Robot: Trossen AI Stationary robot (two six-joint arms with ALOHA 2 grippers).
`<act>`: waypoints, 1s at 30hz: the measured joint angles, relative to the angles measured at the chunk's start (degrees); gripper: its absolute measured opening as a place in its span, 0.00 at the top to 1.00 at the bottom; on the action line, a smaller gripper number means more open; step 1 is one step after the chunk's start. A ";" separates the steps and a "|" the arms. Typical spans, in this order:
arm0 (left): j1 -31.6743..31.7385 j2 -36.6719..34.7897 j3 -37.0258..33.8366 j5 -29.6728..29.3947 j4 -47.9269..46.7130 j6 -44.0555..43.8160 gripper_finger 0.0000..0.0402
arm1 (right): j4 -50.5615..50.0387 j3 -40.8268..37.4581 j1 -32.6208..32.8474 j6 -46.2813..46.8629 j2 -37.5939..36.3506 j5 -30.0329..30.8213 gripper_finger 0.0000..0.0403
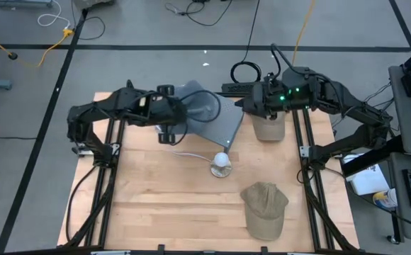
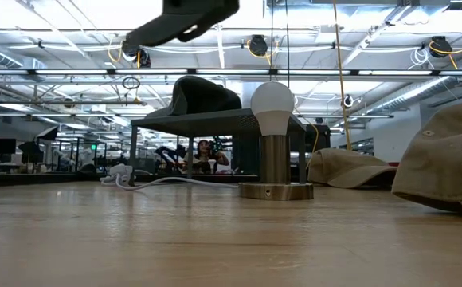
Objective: Pick & Place hat
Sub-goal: Stack the gray cap on top of the gray cap on the shelf
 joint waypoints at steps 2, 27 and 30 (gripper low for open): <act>0.01 0.86 0.65 -0.21 2.59 0.41 1.00 | 0.04 0.00 -0.86 -0.10 0.05 0.00 0.27; -0.58 1.09 0.87 -5.88 18.00 11.07 1.00 | 16.99 -0.04 -3.02 2.84 6.40 -6.22 0.33; -0.58 1.09 0.87 -5.86 19.17 11.13 1.00 | 16.91 -0.04 -2.86 2.97 6.47 -6.45 0.42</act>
